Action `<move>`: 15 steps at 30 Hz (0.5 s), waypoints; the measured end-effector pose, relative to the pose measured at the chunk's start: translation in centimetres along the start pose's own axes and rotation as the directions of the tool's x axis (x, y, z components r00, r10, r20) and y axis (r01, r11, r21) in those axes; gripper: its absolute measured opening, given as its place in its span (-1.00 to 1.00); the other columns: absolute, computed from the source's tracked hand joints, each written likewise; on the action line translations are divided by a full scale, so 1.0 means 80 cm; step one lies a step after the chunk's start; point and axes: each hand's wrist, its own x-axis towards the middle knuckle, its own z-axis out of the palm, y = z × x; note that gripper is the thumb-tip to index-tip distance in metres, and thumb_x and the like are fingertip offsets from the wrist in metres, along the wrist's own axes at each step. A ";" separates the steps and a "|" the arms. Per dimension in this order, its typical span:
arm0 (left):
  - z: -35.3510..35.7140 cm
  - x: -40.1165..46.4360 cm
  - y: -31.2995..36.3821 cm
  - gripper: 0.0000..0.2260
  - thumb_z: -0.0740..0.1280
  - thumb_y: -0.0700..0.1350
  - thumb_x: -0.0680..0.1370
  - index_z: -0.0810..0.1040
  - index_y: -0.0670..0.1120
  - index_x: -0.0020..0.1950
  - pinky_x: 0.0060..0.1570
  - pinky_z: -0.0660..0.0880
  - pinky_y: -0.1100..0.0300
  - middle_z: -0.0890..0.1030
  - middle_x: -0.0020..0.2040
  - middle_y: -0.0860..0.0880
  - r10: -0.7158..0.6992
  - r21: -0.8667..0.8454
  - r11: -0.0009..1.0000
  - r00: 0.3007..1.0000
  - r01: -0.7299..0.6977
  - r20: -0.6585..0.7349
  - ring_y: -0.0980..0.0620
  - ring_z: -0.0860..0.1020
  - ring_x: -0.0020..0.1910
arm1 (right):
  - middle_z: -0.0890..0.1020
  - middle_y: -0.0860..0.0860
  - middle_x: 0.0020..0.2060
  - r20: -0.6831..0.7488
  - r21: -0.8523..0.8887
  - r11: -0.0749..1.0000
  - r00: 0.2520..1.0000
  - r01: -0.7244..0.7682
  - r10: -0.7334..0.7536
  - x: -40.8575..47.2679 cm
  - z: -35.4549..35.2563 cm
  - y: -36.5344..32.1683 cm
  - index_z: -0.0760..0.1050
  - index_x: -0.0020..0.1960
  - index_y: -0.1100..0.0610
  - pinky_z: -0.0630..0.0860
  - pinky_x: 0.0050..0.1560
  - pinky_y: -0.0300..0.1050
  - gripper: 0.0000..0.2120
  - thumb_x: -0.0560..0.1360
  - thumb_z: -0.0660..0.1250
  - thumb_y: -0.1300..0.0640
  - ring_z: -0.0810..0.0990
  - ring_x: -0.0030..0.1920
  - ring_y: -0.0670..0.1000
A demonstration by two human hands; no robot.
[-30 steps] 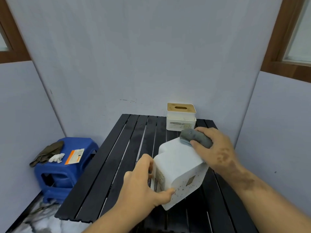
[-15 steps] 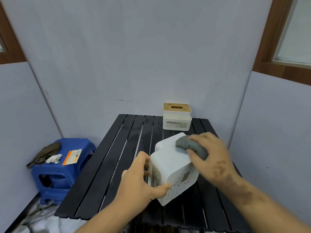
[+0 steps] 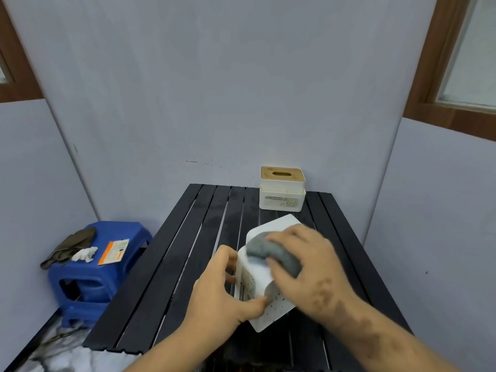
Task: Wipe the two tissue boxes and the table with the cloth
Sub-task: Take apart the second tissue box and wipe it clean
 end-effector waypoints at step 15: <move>0.004 -0.001 -0.004 -0.44 0.69 -0.08 0.17 0.47 0.12 0.02 -0.17 0.41 0.51 0.60 -0.02 0.25 -0.030 -0.082 0.996 0.999 0.028 -0.018 0.20 0.56 -0.08 | 0.57 -0.21 0.00 0.075 -0.058 0.998 0.997 -0.015 0.019 0.030 0.012 0.006 0.55 0.17 -0.18 0.45 0.10 0.07 -0.68 0.42 0.35 -0.13 0.55 0.06 -0.09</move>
